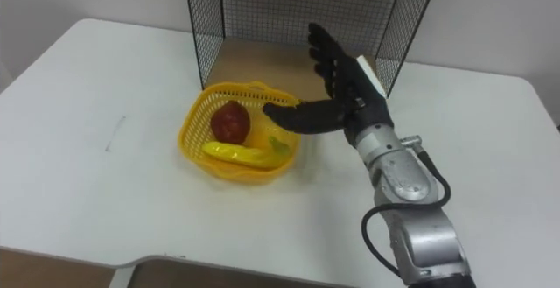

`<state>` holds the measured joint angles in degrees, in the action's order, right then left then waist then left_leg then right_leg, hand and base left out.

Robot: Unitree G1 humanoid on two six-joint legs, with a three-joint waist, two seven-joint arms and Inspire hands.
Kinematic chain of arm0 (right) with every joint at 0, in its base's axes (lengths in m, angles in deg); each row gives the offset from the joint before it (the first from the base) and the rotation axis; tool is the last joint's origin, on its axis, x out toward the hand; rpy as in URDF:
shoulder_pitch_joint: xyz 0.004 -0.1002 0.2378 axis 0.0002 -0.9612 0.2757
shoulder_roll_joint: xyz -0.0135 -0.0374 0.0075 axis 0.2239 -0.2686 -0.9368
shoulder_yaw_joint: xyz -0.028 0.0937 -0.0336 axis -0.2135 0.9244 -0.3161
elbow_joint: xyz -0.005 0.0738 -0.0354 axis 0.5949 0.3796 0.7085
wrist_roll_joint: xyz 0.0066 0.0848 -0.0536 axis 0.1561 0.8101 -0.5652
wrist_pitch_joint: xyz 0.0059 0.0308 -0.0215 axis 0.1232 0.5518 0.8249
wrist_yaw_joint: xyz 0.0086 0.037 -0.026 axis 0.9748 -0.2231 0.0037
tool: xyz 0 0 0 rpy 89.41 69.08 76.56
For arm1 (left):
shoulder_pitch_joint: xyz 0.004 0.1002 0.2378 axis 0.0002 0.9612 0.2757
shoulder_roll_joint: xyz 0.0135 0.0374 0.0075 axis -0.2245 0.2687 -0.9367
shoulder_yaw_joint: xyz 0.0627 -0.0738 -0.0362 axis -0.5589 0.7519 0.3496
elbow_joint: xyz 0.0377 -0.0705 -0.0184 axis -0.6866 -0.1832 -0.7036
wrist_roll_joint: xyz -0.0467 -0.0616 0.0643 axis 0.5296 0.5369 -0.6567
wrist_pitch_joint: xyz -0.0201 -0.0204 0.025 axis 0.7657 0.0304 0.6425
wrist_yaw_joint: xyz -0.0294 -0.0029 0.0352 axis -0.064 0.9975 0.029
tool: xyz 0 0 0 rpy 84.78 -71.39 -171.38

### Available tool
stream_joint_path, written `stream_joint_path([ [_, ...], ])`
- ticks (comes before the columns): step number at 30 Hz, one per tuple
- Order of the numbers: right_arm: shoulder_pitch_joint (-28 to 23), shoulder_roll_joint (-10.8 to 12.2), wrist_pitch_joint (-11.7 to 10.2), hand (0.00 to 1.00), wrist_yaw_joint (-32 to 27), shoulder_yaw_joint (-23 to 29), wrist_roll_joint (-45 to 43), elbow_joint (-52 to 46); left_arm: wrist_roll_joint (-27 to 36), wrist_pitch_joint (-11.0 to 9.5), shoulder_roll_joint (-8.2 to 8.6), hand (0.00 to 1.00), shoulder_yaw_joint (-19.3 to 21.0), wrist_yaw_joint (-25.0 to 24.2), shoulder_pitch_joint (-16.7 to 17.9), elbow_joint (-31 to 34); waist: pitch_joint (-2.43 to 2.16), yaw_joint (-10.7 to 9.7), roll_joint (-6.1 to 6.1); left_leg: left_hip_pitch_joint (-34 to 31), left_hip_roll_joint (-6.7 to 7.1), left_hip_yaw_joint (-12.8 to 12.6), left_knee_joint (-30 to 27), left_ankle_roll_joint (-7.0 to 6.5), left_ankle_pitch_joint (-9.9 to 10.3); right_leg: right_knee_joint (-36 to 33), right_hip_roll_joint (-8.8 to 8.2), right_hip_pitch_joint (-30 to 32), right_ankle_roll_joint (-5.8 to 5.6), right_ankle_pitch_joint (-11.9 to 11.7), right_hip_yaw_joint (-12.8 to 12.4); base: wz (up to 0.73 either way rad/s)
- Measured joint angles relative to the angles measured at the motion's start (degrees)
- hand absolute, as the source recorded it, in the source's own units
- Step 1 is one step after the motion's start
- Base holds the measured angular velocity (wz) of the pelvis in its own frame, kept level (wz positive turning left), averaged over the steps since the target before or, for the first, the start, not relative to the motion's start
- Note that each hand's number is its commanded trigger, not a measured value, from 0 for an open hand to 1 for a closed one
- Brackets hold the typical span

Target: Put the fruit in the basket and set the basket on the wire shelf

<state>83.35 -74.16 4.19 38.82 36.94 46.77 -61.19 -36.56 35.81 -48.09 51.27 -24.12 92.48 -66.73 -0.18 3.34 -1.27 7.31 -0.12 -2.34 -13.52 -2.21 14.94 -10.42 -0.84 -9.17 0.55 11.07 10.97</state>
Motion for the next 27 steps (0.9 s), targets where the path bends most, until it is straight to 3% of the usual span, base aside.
stream_joint_path([
  [3,-2.2,-0.3,0.0,0.00,-1.6,1.8,4.4,-0.6,1.9,-0.5,0.21,0.00,1.5,0.0,0.9,0.0,-0.23,-0.3,0.43,0.4,-0.07,-0.3,0.2,0.00,0.0,0.0,0.08,-0.3,0.00,0.0,-0.1,-0.05],
  [7,-3.6,-0.7,0.0,0.00,-3.1,4.0,7.7,-0.7,3.1,-1.1,0.28,0.00,2.9,0.2,2.2,0.0,-0.20,-1.9,0.54,0.3,-0.03,-0.8,0.6,0.01,0.0,0.0,0.24,-0.2,0.00,0.0,-0.2,-0.01],
  [14,-8.3,-0.7,-1.1,0.00,-5.6,7.2,8.1,-0.3,5.4,-1.1,0.46,0.00,3.4,1.9,3.0,-0.6,-0.12,-2.8,0.67,0.1,-0.04,-0.8,0.4,0.01,0.0,-0.2,0.26,0.2,0.00,0.0,-0.9,-0.02],
  [20,-12.2,-0.7,-1.5,0.00,-8.5,8.0,12.3,1.6,16.1,-2.6,0.72,0.00,7.4,6.0,3.6,-0.5,-0.17,-2.8,1.08,0.3,-0.07,-1.0,0.5,0.00,0.0,-0.2,0.13,0.1,0.01,0.0,-0.7,-0.02],
  [22,-13.3,-0.7,-1.5,0.00,-9.3,8.7,13.8,1.6,21.6,-3.7,0.76,0.00,10.9,8.9,3.6,-0.5,-0.13,-2.9,1.43,0.3,-0.02,-0.8,0.5,0.00,0.0,-0.2,0.08,0.0,0.01,0.0,-0.6,0.02],
  [27,-13.9,-0.7,-1.6,0.00,-11.8,10.9,14.3,1.6,36.3,-4.1,0.84,0.00,18.3,17.3,3.3,4.2,-0.10,-2.6,2.13,0.3,-0.07,-0.8,0.6,0.00,0.0,-0.2,-0.03,0.2,0.01,0.0,-0.6,0.00],
])
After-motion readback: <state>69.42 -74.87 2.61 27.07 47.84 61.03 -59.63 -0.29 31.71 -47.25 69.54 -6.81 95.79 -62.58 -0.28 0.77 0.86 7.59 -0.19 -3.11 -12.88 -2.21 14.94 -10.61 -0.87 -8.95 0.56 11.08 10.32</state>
